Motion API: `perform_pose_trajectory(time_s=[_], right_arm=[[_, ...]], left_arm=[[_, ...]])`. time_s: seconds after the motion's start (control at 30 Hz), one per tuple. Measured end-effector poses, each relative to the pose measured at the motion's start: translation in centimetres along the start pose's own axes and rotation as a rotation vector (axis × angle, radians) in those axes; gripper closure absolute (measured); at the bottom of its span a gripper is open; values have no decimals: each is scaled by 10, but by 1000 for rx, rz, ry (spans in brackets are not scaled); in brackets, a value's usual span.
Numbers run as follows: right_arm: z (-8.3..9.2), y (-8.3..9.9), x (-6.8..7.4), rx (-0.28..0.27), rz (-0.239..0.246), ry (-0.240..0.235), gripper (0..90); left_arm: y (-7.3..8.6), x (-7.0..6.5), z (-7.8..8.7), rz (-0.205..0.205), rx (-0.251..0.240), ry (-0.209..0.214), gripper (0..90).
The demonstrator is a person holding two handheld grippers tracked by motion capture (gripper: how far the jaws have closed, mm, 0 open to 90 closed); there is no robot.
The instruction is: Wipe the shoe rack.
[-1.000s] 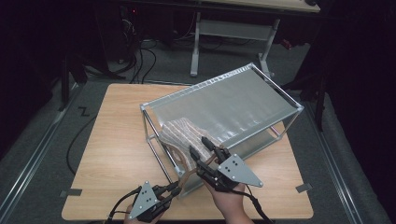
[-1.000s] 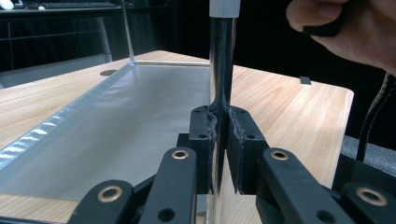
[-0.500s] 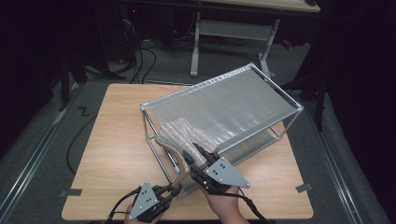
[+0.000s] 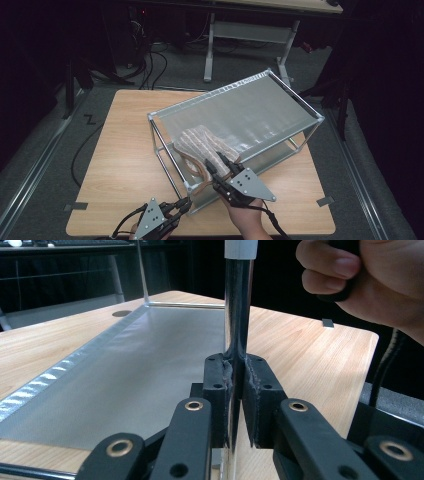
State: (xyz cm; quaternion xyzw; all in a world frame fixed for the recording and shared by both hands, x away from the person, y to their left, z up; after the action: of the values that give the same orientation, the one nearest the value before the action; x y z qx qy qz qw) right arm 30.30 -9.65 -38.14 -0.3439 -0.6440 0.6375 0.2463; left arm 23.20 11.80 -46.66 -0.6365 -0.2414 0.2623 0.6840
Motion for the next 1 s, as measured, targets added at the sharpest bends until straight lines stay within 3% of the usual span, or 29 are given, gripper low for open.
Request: perform_pose_trajectory(time_s=[0.17,0.2,0.27,0.37,0.4,0.43,0.77,0.83,0.87,0.9,1.0], right_arm=[[7,5,-27,-11,-13,56,615],[7,5,-27,-11,-13,56,615],[13,8,-48,-14,-22,97,615],[18,11,-67,-17,-34,139,615],[18,11,-67,-17,-34,139,615],[23,12,-81,-12,-36,169,615],[34,16,-130,3,-26,273,615],[35,16,-134,6,-26,285,614],[37,17,-144,6,-19,315,613],[37,17,-144,6,-19,315,613],[42,19,-166,5,-17,360,611]], left_arm=[[0,-1,8,0,3,-14,811],[0,-1,8,0,3,-14,811],[0,-2,11,-1,5,-20,811],[0,-3,14,-3,14,-31,810],[0,-3,14,-3,14,-31,810],[1,-3,18,-2,14,-40,810],[1,-3,26,2,27,-55,809],[1,-3,27,2,26,-56,810],[1,-3,27,5,25,-58,810],[1,-3,27,5,25,-58,809],[1,-3,27,2,26,-59,809]])
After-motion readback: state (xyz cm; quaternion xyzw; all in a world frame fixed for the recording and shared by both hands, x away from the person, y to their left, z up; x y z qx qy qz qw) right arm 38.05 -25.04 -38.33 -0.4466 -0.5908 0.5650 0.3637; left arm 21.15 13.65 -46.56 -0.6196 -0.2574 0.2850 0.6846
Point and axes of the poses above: each handheld gripper's, and its own axes: z roughly backward along the jaws, y roughly out of its underside, x roughly to its left, the point moved 2 cm from there along -z, roughly forward along the jaws, and after that the axes turned 8 degrees about -x, right-handed, at the moved point
